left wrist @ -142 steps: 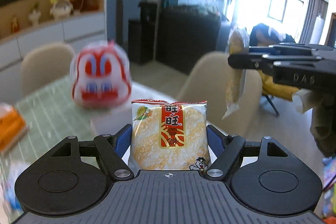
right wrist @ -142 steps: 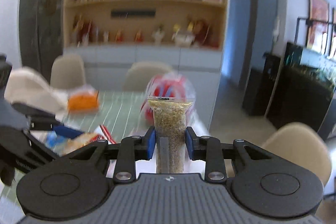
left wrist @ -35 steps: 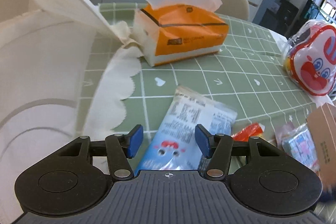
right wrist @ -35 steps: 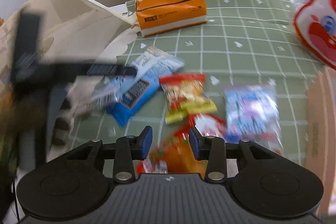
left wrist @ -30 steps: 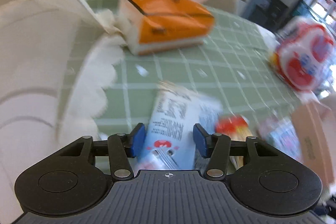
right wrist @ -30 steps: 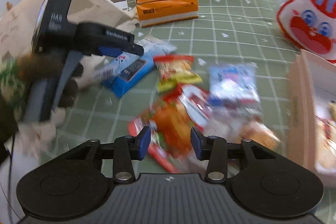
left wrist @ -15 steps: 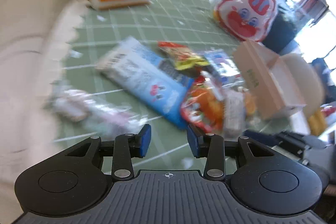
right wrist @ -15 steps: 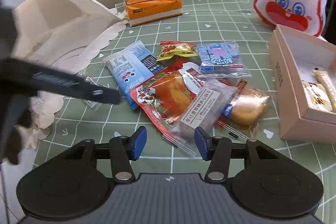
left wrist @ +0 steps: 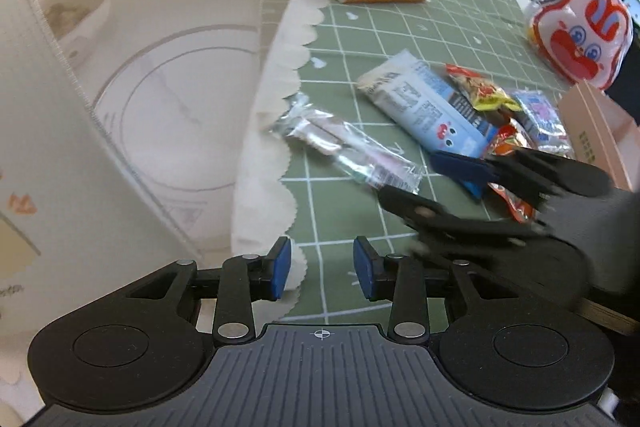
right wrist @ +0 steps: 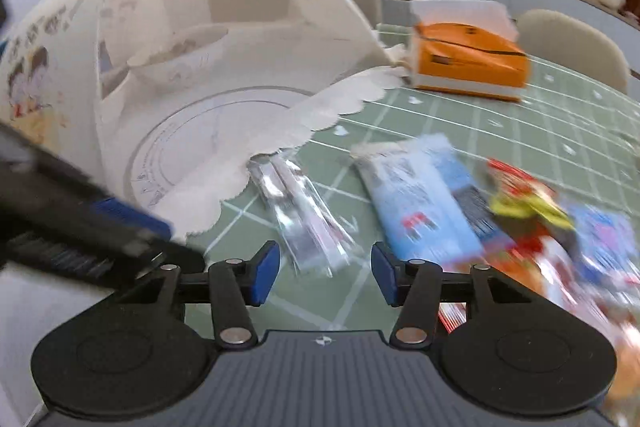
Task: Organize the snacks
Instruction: 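Move both tools back over the snack pile toward the clear wrapped packs, then grasp the small clear wrapped snack pack with the left tool, then grasp the blue snack bag with the right tool while the left tool holds the clear pack, then carry both snacks to the pink box and open the left tool over it, then lower the blue snack bag into the pink box and open the right tool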
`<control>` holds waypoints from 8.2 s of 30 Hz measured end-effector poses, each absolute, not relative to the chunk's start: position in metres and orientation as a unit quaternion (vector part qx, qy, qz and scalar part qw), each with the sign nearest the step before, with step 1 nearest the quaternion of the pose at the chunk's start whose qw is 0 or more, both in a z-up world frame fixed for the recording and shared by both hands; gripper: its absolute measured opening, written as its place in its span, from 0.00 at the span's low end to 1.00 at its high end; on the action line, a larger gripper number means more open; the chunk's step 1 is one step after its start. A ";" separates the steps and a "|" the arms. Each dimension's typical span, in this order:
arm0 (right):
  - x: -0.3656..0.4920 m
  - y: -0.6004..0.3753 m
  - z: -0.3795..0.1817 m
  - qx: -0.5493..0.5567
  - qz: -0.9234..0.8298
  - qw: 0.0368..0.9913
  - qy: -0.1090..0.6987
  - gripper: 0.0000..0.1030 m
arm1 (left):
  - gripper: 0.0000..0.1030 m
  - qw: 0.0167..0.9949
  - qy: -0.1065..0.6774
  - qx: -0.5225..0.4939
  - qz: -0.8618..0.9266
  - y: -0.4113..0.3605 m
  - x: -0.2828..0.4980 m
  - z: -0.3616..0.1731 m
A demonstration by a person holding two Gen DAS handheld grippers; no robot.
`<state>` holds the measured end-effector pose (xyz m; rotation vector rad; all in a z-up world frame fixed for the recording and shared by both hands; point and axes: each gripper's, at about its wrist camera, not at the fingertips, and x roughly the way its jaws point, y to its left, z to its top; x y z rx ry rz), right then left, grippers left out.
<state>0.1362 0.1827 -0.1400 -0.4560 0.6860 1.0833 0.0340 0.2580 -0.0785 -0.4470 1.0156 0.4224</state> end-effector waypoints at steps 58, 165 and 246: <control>0.078 -0.044 -0.156 -0.097 0.207 0.910 0.346 0.96 | 0.41 0.885 0.413 -0.093 0.194 0.224 0.128 -0.118; 0.122 0.131 -0.119 -0.235 0.414 0.796 0.374 0.70 | 0.40 0.870 0.412 -0.232 0.142 0.239 0.013 -0.073; 0.307 -0.088 -0.074 -0.198 0.220 0.882 0.366 0.79 | 0.44 0.853 0.421 -0.280 0.128 0.075 0.142 -0.100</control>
